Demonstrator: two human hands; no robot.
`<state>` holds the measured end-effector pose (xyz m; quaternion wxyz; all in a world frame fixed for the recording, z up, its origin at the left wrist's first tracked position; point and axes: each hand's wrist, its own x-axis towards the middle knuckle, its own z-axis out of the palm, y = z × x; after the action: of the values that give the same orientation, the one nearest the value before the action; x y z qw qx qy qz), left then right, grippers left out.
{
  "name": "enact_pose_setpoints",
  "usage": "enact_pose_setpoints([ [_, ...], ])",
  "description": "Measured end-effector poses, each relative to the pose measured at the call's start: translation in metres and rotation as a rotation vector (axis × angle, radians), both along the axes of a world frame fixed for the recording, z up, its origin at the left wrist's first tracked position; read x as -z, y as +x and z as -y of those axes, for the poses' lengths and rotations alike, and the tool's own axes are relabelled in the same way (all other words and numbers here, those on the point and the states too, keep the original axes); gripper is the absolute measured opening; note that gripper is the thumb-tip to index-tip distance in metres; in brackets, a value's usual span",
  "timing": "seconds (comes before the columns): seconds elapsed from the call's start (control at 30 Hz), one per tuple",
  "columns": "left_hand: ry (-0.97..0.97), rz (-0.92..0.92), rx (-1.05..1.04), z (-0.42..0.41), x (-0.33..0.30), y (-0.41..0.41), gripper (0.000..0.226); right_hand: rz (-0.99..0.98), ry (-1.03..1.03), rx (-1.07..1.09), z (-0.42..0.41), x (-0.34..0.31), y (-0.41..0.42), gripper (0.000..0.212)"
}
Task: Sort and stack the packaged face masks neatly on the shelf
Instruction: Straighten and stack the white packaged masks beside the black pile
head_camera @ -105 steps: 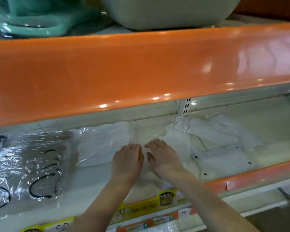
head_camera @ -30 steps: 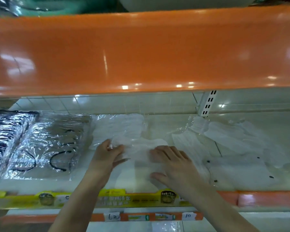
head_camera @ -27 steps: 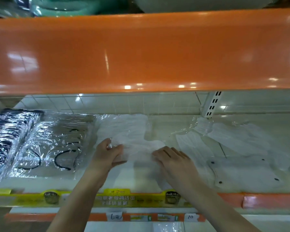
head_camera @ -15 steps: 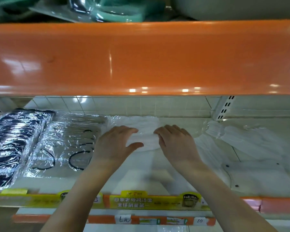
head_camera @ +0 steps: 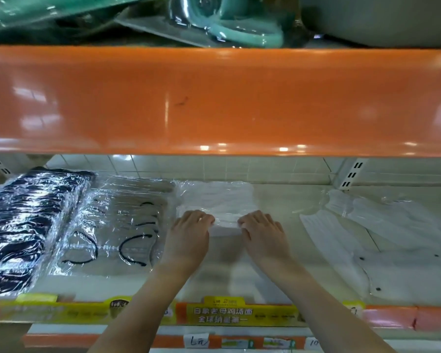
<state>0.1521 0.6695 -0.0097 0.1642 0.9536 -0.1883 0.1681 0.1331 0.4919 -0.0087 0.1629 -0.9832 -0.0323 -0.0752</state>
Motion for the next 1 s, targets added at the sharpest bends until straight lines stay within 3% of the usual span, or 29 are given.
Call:
enact_pose_setpoints([
  [0.17, 0.078, -0.069, -0.007, -0.008, 0.01, -0.006, 0.045, -0.036, -0.07, -0.037, -0.005, 0.004, -0.006, 0.026],
  [0.3, 0.152, -0.216, -0.049, -0.01, 0.006, -0.003, 0.034, -0.055, -0.095, -0.057, -0.01, 0.006, -0.006, 0.028],
  [0.67, 0.059, -0.155, -0.156, -0.008, 0.013, 0.002, 0.023, -0.012, -0.054, 0.034, -0.028, 0.011, 0.001, 0.031],
  [0.93, 0.124, -0.132, -0.213, 0.002, 0.013, 0.0, 0.022, -0.026, -0.033, 0.015, -0.034, 0.016, 0.004, 0.038],
  [1.0, 0.172, -0.183, -0.223, 0.007, 0.011, -0.001, 0.031, -0.035, -0.041, -0.001, -0.034, 0.016, 0.005, 0.038],
])
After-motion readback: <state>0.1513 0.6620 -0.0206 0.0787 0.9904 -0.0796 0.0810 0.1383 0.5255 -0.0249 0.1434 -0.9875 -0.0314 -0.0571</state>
